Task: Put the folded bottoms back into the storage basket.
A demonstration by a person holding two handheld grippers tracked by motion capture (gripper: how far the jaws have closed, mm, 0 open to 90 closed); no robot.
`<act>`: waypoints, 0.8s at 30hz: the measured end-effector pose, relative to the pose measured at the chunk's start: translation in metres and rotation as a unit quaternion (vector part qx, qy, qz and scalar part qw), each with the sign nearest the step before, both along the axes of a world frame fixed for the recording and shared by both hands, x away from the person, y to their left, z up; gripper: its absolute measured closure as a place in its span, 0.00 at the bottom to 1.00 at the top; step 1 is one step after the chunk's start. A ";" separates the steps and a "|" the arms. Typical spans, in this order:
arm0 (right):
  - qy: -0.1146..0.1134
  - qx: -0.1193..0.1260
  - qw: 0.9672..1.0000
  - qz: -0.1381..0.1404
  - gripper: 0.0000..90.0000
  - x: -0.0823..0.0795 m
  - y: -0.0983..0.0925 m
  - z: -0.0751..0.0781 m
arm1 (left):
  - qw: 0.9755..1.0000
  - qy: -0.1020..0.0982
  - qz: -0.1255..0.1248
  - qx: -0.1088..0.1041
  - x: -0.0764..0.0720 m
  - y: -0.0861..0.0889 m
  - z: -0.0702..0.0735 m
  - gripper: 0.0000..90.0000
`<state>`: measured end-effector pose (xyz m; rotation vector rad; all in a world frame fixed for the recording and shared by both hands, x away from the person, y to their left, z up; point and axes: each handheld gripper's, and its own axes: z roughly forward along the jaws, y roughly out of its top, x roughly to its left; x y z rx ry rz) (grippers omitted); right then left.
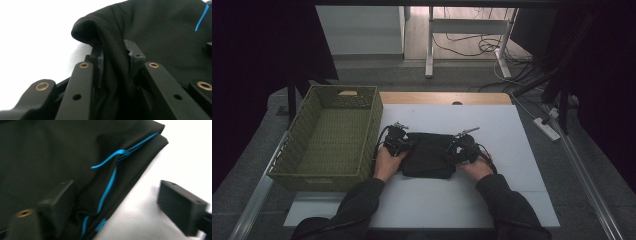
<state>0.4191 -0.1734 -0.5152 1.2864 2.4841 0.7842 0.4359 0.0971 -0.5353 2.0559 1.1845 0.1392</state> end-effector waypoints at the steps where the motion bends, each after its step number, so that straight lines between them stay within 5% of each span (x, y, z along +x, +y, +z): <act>1: 0.001 0.003 1.000 0.002 0.33 -0.002 0.001 0.001 | 1.000 0.000 0.001 -0.001 0.000 0.000 0.000 0.81; 5: 0.013 0.023 0.999 0.022 0.63 -0.007 0.004 0.004 | 1.000 0.000 0.003 0.000 0.000 0.000 0.000 0.81; 10: 0.030 0.046 0.998 0.039 0.84 -0.007 0.003 0.005 | 1.000 0.000 0.004 -0.004 -0.001 0.000 0.000 0.81; 16: 0.026 0.035 0.997 0.058 0.89 -0.006 0.005 0.009 | 1.000 0.003 0.007 -0.004 0.000 0.000 0.001 0.82; 24: 0.035 0.069 0.995 0.068 0.91 -0.004 -0.001 0.022 | 1.000 0.003 0.014 -0.016 -0.001 0.000 0.018 0.83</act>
